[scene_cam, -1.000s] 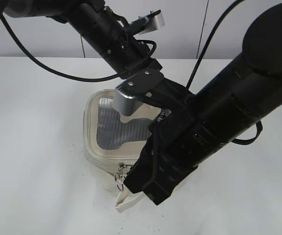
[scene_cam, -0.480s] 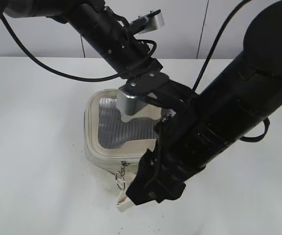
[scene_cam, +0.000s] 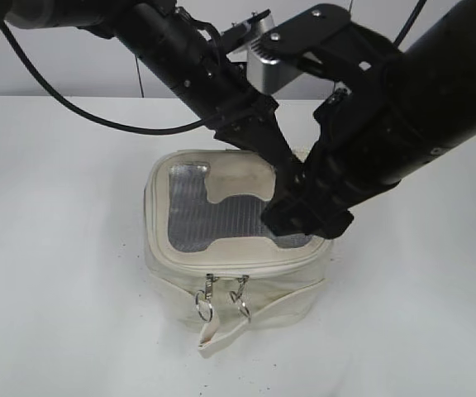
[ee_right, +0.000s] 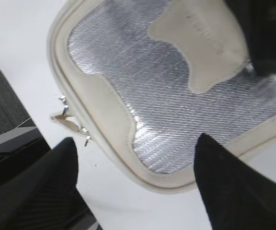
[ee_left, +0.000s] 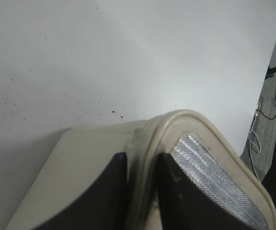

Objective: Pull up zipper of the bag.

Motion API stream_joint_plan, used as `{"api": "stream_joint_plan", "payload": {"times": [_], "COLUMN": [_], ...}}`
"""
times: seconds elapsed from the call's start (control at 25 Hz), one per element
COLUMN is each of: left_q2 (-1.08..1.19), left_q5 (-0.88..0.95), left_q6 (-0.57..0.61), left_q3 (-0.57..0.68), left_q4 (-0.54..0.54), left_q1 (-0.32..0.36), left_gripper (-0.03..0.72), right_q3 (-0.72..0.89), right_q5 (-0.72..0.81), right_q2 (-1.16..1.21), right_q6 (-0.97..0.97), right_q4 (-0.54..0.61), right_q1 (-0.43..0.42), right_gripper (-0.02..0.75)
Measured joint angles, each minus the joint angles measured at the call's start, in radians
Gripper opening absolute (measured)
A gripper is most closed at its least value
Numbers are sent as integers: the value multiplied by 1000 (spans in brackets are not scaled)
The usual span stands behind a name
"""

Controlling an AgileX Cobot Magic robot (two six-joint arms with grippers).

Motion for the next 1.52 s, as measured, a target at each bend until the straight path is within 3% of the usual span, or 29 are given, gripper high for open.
{"api": "stream_joint_plan", "payload": {"times": [0.6, 0.8, 1.04, 1.28, 1.52], "left_q2": [-16, -99, -222, -323, -405], "left_q5": [-6, -47, -116, -139, -52], "left_q6": [-3, -4, -17, -163, -327], "left_q3": [0, 0, 0, 0, 0], "left_q4": [21, 143, 262, 449, 694], "left_q1": [0, 0, 0, 0, 0], "left_gripper": [307, 353, 358, 358, 358], "right_q3": [-5, -5, -5, -5, -5], "right_q5": [-26, -68, -63, 13, 44], "right_q2": [0, 0, 0, 0, -29], "right_q6": [40, 88, 162, 186, 241], "right_q4": [-63, -63, -62, -62, -87], "right_q1": [-34, -53, -169, -298, -337], "right_gripper": [586, 586, 586, 586, 586]}}
